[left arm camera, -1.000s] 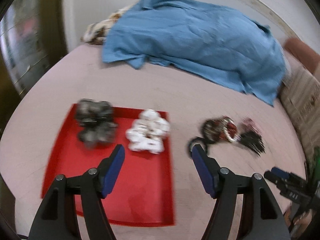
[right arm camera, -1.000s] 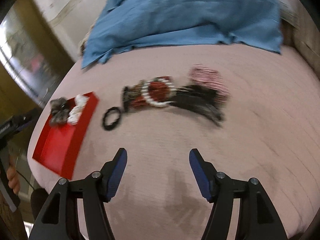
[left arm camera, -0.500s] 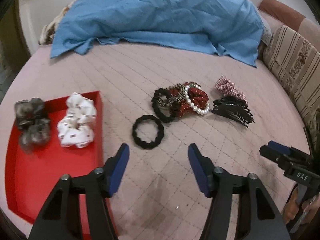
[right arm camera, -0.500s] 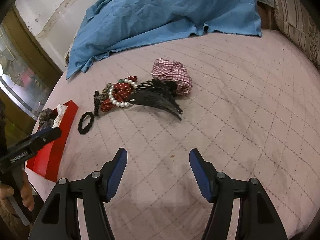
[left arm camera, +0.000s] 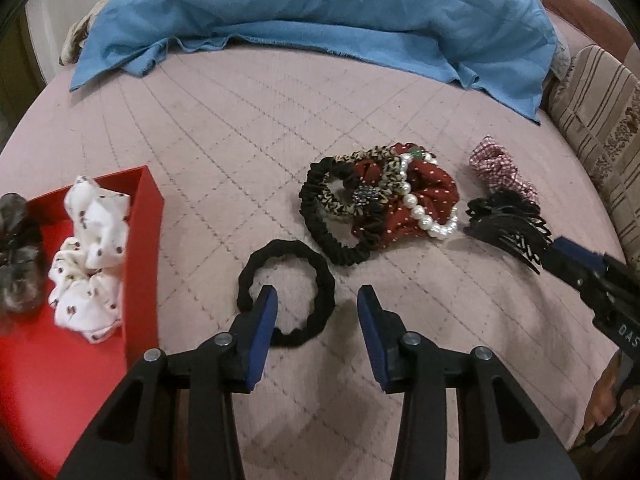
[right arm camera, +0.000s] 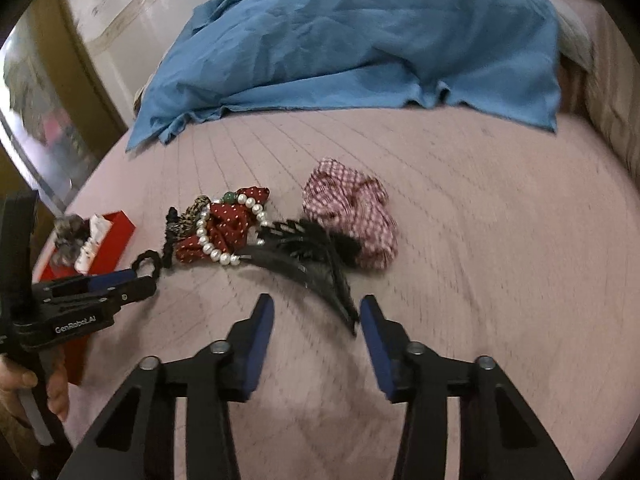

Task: Organize jewelry
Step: 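Grasp the black hair tie with the left tool while the right tool grasps the black claw clip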

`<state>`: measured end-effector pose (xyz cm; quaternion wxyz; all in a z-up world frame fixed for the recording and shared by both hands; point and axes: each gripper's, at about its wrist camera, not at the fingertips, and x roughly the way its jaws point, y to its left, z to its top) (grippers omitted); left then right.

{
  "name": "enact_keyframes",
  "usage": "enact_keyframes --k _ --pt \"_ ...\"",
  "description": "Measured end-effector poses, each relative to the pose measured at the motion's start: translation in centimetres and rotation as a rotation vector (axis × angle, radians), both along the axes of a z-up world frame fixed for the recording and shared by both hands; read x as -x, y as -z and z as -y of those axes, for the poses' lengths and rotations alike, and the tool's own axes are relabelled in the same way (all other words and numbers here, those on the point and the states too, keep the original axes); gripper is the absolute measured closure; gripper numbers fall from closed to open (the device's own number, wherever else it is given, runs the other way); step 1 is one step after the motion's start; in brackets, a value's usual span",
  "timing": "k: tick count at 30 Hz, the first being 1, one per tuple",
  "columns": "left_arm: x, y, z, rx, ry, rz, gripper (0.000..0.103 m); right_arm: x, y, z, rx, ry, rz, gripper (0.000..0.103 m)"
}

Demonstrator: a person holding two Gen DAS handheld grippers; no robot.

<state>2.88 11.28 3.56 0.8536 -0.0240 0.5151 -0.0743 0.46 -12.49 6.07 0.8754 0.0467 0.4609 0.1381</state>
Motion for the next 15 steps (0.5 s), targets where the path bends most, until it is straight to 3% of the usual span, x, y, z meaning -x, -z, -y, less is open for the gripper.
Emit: enact_keyframes --k 6,10,11,12,13,15 --pt "-0.6 0.1 -0.2 0.031 -0.001 0.006 0.063 -2.2 1.1 -0.9 0.036 -0.028 -0.016 0.067" --pt "-0.4 0.1 0.2 0.001 0.006 0.017 0.063 -2.7 1.6 -1.4 0.030 -0.035 -0.028 0.076" --pt "-0.3 0.1 0.5 -0.017 0.008 0.023 0.067 -2.8 1.7 -1.5 0.025 -0.035 -0.032 0.076" --pt "-0.2 0.1 0.7 -0.038 0.008 0.031 0.087 -2.8 1.8 -1.5 0.022 -0.034 -0.034 0.078" --pt "-0.1 0.1 0.9 -0.051 0.014 0.032 0.095 -2.7 1.8 -1.5 0.023 -0.033 -0.035 0.078" --pt "0.4 -0.1 1.0 -0.023 0.028 0.028 0.094 -2.5 1.7 -1.5 0.016 -0.032 -0.040 0.080"
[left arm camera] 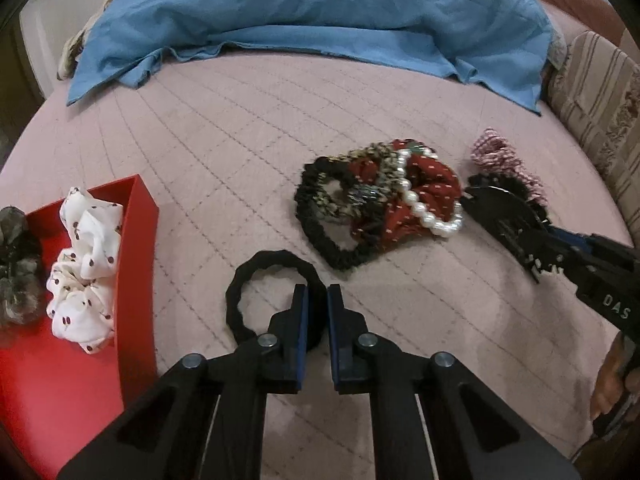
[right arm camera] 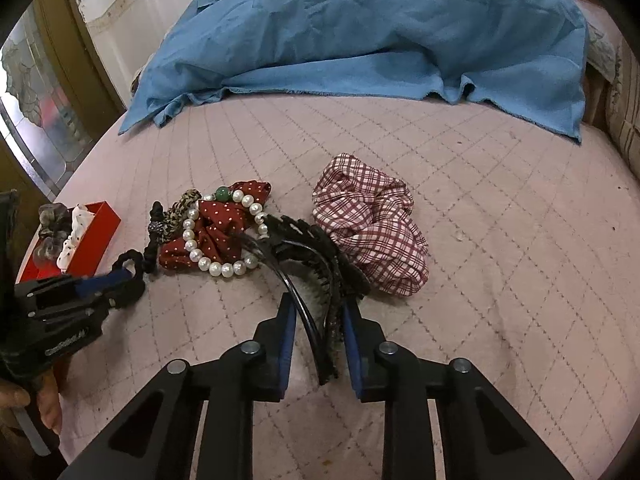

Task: Organize jewelry
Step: 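Grasp the black hair tie with the left tool while the right tool grasps the black claw clip, then carry the hair tie and claw clip into the red tray and release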

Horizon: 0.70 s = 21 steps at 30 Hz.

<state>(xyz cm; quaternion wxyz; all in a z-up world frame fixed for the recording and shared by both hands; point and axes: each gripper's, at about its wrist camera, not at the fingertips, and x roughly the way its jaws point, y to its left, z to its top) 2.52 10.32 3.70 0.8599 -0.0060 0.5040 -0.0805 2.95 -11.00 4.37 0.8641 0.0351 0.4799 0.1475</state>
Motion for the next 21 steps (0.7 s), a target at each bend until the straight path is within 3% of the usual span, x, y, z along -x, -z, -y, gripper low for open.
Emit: enact_keyframes --k 8,12,21 --pt "3.0 -2.5 -0.6 0.087 -0.010 0.022 0.095 2.8 -1.3 0.5 -0.109 0.016 -0.025 0.086" --pt "5.2 -4.5 -1.4 0.127 -0.031 0.053 0.095 4.7 -2.0 0.7 -0.151 0.021 -0.035 0.094" --pt "10.4 -7.4 -5.9 0.189 -0.139 0.116 0.095 8.8 -4.3 -0.2 -0.178 -0.008 -0.011 0.094"
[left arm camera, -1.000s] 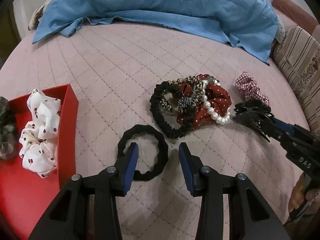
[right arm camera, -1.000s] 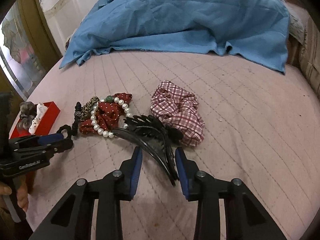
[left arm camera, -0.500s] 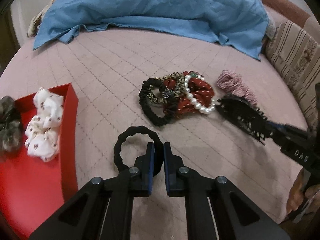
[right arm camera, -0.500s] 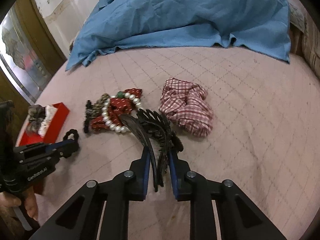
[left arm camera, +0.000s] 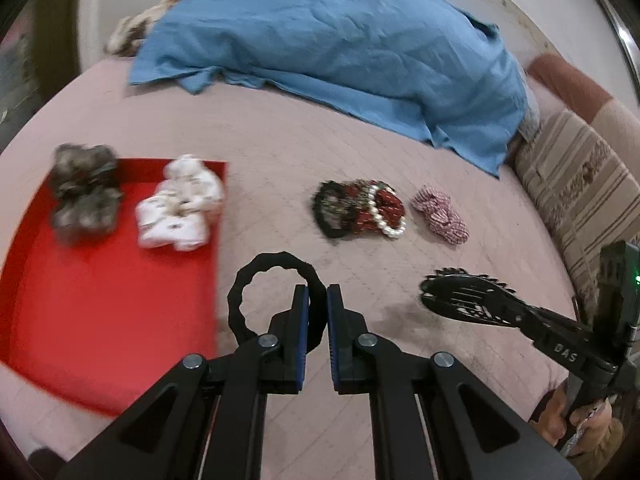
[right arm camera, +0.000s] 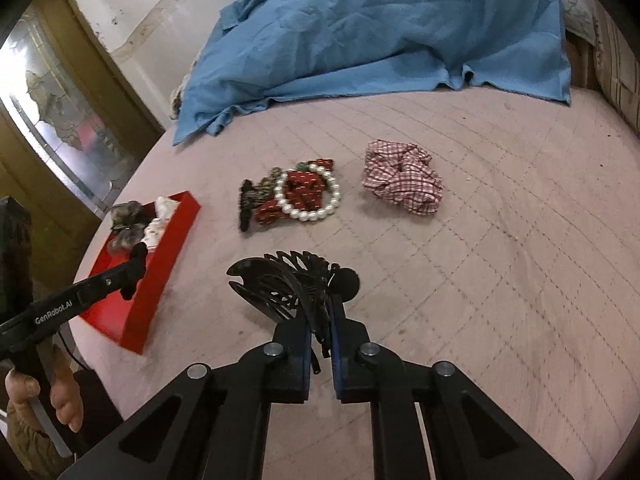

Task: Organize jewelry
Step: 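Carry the hair tie and claw clip into the red tray and release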

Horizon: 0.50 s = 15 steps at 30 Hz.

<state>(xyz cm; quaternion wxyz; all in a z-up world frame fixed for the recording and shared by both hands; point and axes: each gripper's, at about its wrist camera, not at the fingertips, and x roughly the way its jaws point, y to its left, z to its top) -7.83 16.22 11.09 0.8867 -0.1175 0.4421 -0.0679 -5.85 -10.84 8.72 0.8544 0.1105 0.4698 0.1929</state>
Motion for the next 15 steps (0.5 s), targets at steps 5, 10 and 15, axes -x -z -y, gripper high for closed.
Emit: enact_keyframes --k 5,10,15 --pt "2.6 -1.3 -4.6 -0.014 -0.118 0.029 0.094 1.6 -2.6 -1.4 -0.008 -0.040 0.048 0.094" --pt "4.6 -1.4 -9.9 -0.055 -0.257 0.025 0.094 2.3 -4.6 -4.5 -0.013 -0.108 0.076 0.094" --pt "5.4 -0.7 -14.0 -0.074 -0.339 0.006 0.094 2.9 -5.6 -9.6 -0.016 -0.205 0.072 0.094"
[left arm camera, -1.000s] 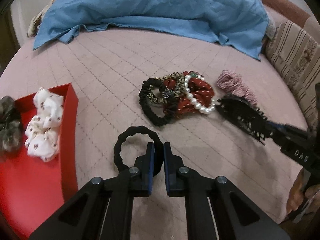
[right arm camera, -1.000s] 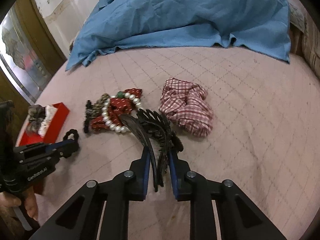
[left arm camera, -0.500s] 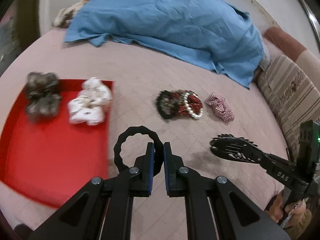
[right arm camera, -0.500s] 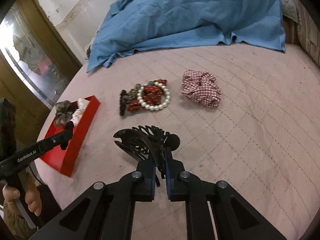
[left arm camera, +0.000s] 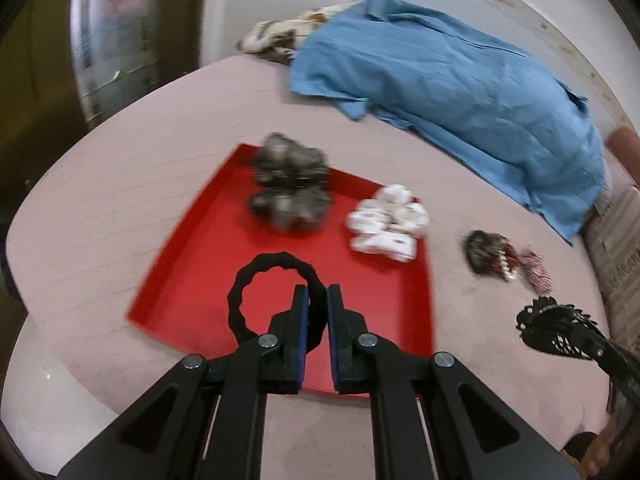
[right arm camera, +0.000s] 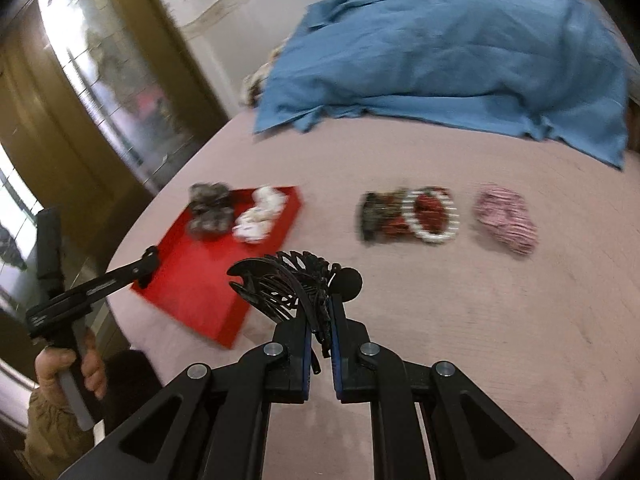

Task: Organize jewelry
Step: 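Carry the hair tie and claw clip into the red tray and release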

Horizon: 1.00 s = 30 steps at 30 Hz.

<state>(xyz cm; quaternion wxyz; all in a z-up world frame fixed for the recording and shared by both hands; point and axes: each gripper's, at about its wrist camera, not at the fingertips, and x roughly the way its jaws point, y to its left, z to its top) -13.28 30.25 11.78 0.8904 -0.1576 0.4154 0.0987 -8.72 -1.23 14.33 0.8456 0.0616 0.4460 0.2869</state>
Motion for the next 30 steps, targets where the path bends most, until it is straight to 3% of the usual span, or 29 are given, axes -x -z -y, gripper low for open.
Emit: enact_keyframes --k 7,14,20,25,26,29,30 --pt "-1.5 2.3 -3.7 0.000 -0.032 -0.058 0.094 0.4 0.3 -9.1 0.054 -0.160 -0.005 0.094" --pt "-2.1 4.1 -5.6 0.001 -0.047 -0.085 0.094 -0.3 3.0 -15.6 0.146 -0.234 -0.012 0.094" --pt "-1.4 4.3 -6.1 0.021 -0.054 -0.059 0.094 -0.6 5.4 -17.0 0.186 -0.242 -0.060 0.094" --pt "-0.6 3.3 -6.1 0.035 -0.070 -0.029 0.093 -0.6 5.8 -17.0 0.183 -0.245 -0.069 0.094" --pt "-0.4 3.0 -6.1 0.036 -0.071 -0.025 0.090 -0.5 5.8 -17.1 0.182 -0.249 -0.070 0.094" --pt "0.1 2.1 -5.7 0.026 -0.087 -0.015 0.064 -0.2 6.0 -17.6 0.177 -0.264 -0.074 0.094" --pt "0.4 1.7 -5.5 0.014 -0.096 -0.012 0.062 0.0 6.1 -17.7 0.175 -0.269 -0.075 0.093"
